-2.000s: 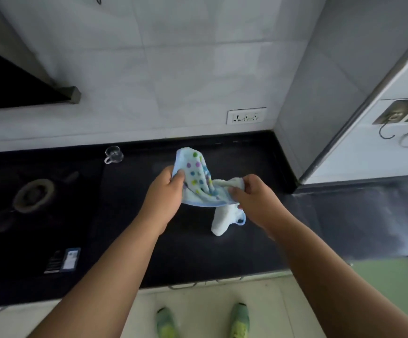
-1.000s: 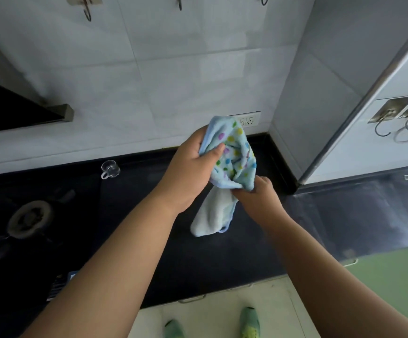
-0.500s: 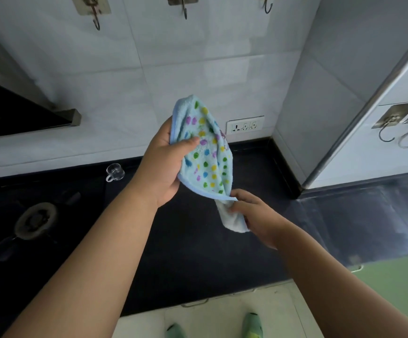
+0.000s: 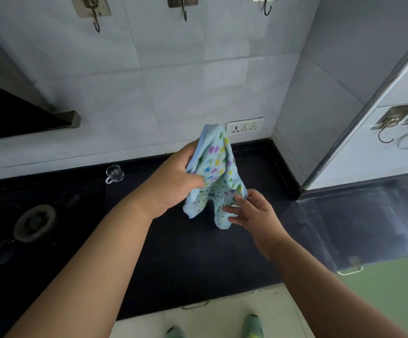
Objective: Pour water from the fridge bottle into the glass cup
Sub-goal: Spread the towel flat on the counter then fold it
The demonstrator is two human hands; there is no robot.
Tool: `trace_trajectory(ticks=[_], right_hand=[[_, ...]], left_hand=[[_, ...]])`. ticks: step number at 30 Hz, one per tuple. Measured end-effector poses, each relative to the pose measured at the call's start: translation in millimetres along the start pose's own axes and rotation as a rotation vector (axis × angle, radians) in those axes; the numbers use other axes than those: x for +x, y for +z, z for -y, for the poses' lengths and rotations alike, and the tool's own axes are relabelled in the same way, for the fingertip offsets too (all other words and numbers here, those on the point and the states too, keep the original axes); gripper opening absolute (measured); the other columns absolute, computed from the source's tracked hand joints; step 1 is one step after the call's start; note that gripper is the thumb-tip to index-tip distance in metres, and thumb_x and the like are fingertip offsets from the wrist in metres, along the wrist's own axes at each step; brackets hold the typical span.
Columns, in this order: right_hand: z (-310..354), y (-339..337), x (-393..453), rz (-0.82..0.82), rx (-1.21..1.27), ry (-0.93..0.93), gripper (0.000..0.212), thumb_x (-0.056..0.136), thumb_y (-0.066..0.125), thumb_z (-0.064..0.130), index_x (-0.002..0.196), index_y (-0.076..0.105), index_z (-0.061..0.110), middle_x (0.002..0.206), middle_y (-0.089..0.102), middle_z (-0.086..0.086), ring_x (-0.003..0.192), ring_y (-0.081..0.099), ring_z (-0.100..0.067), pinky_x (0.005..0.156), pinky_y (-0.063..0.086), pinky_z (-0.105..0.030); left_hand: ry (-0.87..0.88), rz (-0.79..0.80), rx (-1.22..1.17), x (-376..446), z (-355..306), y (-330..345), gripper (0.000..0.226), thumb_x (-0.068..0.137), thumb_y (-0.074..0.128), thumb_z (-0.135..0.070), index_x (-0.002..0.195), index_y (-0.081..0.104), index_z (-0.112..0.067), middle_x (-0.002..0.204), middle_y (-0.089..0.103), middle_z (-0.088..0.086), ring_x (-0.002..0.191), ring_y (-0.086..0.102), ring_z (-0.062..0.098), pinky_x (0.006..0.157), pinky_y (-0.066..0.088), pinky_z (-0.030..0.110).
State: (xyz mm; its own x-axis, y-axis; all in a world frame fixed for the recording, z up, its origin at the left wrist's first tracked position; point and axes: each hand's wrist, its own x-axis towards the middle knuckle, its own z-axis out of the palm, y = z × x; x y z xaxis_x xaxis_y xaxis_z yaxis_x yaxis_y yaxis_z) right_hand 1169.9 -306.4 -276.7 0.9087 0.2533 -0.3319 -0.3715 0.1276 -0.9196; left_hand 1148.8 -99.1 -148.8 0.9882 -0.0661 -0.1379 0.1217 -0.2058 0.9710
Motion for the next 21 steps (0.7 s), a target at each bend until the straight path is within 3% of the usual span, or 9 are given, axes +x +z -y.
trace_trajectory(ticks=[4,7,11,13,15,16,18,19,21], right_hand=[[15,1,-10,-0.259,-0.152,-0.238,0.007,0.103,0.062,0.028,0.097,0.065,0.026,0.073,0.067,-0.002,0.061,0.063,-0.018,0.06,0.053,-0.035],[34,2,-18,-0.402,-0.275,-0.361,0.008,0.102,0.06,0.042,0.1,0.066,0.037,0.075,0.066,0.007,0.064,0.061,-0.01,0.058,0.052,-0.028],[57,6,-5,-0.425,-0.471,-0.454,0.014,0.101,0.058,0.044,0.111,0.068,0.04,0.083,0.07,0.014,0.076,0.067,-0.003,0.066,0.057,-0.025],[58,8,14,-0.426,-0.592,-0.471,0.017,0.101,0.059,0.039,0.116,0.066,0.041,0.09,0.07,0.017,0.078,0.067,-0.002,0.073,0.059,-0.032],[50,11,35,-0.325,-0.714,-0.446,0.035,0.1,0.062,0.033,0.134,0.059,0.041,0.122,0.069,0.011,0.089,0.068,-0.003,0.081,0.06,-0.032],[43,13,44,-0.231,-0.8,-0.399,0.05,0.1,0.063,0.031,0.147,0.049,0.041,0.143,0.058,0.006,0.097,0.066,-0.004,0.083,0.057,-0.025],[25,18,57,-0.043,-0.985,-0.293,0.068,0.1,0.064,0.028,0.159,0.032,0.04,0.165,0.029,0.007,0.115,0.061,-0.01,0.092,0.047,-0.02],[14,21,60,0.028,-1.051,-0.261,0.067,0.1,0.064,0.027,0.159,0.033,0.038,0.169,0.023,0.007,0.124,0.058,-0.015,0.099,0.045,-0.024],[-12,23,60,0.122,-1.133,-0.161,0.055,0.101,0.061,0.029,0.153,0.045,0.032,0.166,0.03,0.004,0.133,0.055,-0.021,0.108,0.043,-0.032]], left_hand=[[0.005,-0.088,-0.304,-14,15,-6,0.074,0.081,0.056,0.024,0.121,0.066,-0.037,0.113,0.077,-0.005,0.115,0.073,0.019,0.097,0.059,0.043],[0.065,-0.155,-0.585,-24,27,-11,0.074,0.075,0.049,0.022,0.124,0.069,-0.029,0.119,0.074,0.006,0.116,0.071,0.029,0.093,0.061,0.048],[0.03,-0.278,-0.761,-23,55,-15,0.082,0.08,0.036,0.026,0.136,0.065,-0.027,0.121,0.072,0.006,0.113,0.072,0.027,0.091,0.061,0.048],[-0.04,-0.38,-0.733,-19,78,-19,0.082,0.079,0.039,0.023,0.141,0.062,-0.026,0.125,0.071,0.006,0.115,0.071,0.026,0.093,0.06,0.049],[-0.156,-0.5,-0.651,-18,114,-27,0.079,0.079,0.042,0.02,0.138,0.063,-0.027,0.127,0.072,0.006,0.116,0.071,0.026,0.094,0.06,0.048],[-0.217,-0.553,-0.583,-17,135,-30,0.075,0.08,0.045,0.017,0.136,0.065,-0.028,0.127,0.073,0.005,0.118,0.071,0.026,0.095,0.059,0.047],[-0.372,-0.604,-0.374,-19,179,-36,0.073,0.077,0.053,0.008,0.14,0.061,-0.028,0.132,0.071,0.005,0.124,0.067,0.029,0.1,0.056,0.046],[-0.474,-0.602,-0.256,-23,198,-38,0.075,0.079,0.057,0.004,0.147,0.055,-0.027,0.139,0.066,0.005,0.127,0.063,0.029,0.103,0.053,0.044],[-0.67,-0.598,0.009,-32,230,-38,0.068,0.089,0.064,-0.008,0.153,0.046,-0.02,0.15,0.055,0.01,0.129,0.059,0.03,0.105,0.051,0.045]])
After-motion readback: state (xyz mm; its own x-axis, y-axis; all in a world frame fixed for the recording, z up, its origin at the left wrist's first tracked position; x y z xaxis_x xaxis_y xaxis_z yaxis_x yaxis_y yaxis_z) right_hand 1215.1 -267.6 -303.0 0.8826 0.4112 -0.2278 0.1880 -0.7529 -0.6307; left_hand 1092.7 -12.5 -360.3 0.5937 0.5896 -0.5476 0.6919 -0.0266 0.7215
